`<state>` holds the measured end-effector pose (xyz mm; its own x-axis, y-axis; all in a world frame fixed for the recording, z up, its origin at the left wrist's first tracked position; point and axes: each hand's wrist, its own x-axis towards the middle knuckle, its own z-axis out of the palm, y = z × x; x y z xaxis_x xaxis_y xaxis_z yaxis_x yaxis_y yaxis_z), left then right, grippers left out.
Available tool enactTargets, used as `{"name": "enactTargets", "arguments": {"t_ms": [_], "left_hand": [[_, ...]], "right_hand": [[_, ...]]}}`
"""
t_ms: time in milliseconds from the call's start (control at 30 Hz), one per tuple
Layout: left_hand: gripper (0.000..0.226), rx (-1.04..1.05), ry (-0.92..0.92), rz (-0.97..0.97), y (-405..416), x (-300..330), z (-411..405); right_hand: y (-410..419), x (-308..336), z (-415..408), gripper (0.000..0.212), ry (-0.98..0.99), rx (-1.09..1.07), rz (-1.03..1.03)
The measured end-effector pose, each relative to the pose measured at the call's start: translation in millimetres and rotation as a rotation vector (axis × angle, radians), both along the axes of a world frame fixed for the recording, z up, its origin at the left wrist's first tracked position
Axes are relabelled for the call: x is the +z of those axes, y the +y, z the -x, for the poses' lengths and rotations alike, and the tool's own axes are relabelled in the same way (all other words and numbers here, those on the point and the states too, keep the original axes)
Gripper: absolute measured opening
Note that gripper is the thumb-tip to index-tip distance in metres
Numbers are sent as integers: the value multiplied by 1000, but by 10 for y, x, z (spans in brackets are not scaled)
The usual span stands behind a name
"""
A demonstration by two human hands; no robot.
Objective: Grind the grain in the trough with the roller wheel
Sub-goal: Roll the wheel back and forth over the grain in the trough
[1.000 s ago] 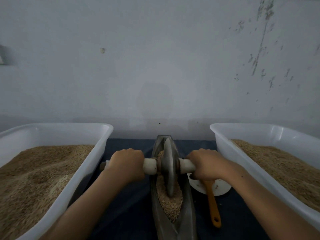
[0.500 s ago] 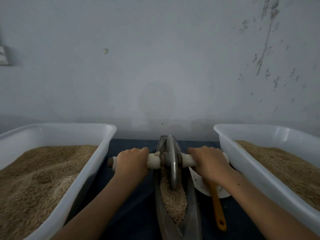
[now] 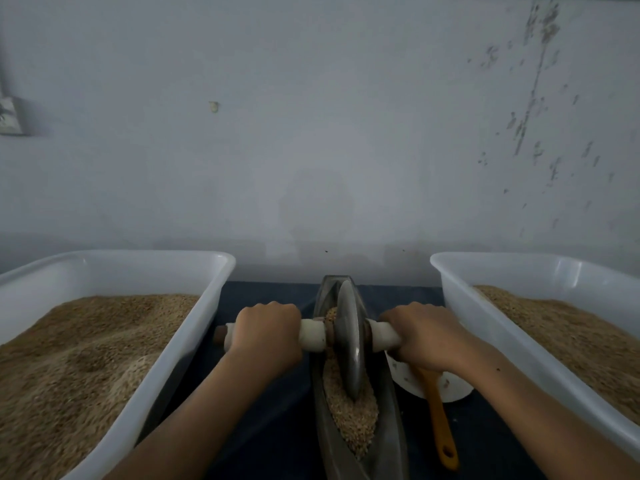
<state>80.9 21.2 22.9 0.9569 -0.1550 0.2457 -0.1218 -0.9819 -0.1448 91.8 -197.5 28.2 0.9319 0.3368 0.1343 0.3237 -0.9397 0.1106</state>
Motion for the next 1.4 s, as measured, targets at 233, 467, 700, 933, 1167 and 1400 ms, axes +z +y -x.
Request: {"name": "enactTargets", "arguments": {"t_ms": [233, 467, 700, 933, 1167, 1400], "left_hand": [[23, -13, -70, 27, -2, -28, -14], [32, -43, 150, -5, 39, 48, 10], [24, -6, 33, -6, 0, 19, 24], [24, -19, -76, 35, -15, -31, 9], [31, -68, 85, -16, 44, 28, -2], [27, -44, 44, -11, 40, 6, -18]], "right_hand": [[31, -105, 0, 16, -221, 2, -43], [19, 66, 25, 27, 112, -8, 67], [5, 2, 13, 20, 13, 2, 7], [19, -117, 12, 12, -195, 13, -61], [16, 38, 56, 22, 63, 9, 61], [16, 41, 41, 20, 55, 20, 26]]}}
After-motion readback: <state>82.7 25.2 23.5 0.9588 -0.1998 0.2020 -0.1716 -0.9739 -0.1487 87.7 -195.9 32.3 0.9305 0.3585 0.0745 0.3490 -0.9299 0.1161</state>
